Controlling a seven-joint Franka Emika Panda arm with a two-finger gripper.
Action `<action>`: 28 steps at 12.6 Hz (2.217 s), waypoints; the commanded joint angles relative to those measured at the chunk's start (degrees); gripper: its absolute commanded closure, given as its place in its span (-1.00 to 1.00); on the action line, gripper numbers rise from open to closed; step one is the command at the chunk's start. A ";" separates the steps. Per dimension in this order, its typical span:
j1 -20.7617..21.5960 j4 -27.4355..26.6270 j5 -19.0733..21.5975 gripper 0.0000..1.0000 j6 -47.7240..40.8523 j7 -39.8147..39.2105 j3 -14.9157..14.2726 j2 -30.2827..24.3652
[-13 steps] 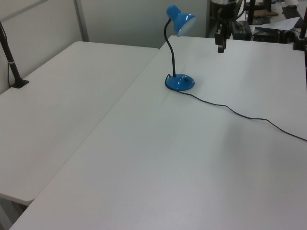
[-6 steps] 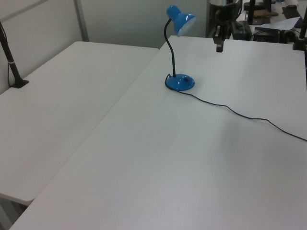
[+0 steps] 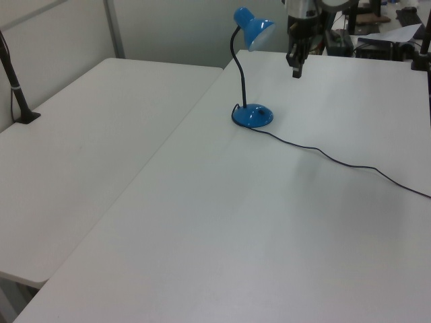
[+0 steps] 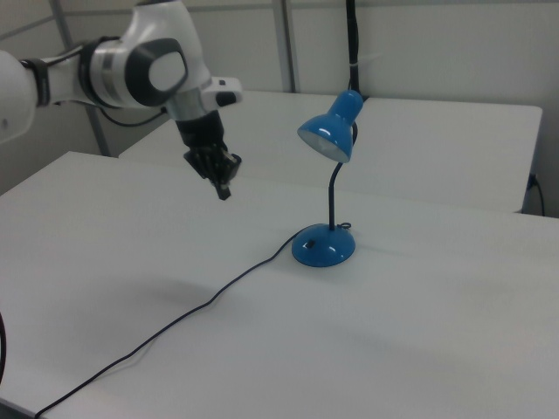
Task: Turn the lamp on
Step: 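Move the gripper down toward the switch on the blue lamp base, then press the gripper fingertips down on the switch atop the lamp base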
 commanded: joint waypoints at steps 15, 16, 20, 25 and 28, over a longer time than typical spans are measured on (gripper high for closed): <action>-5.41 -3.90 0.56 1.00 45.37 19.19 -0.23 18.71; -5.59 -3.90 0.39 1.00 46.78 19.19 -0.23 19.33; -6.29 -3.81 0.12 1.00 49.08 18.67 -0.23 20.56; -6.82 -3.90 -2.51 1.00 48.47 17.44 -0.23 19.95; -7.00 -4.07 -2.95 1.00 48.20 14.29 -0.23 19.77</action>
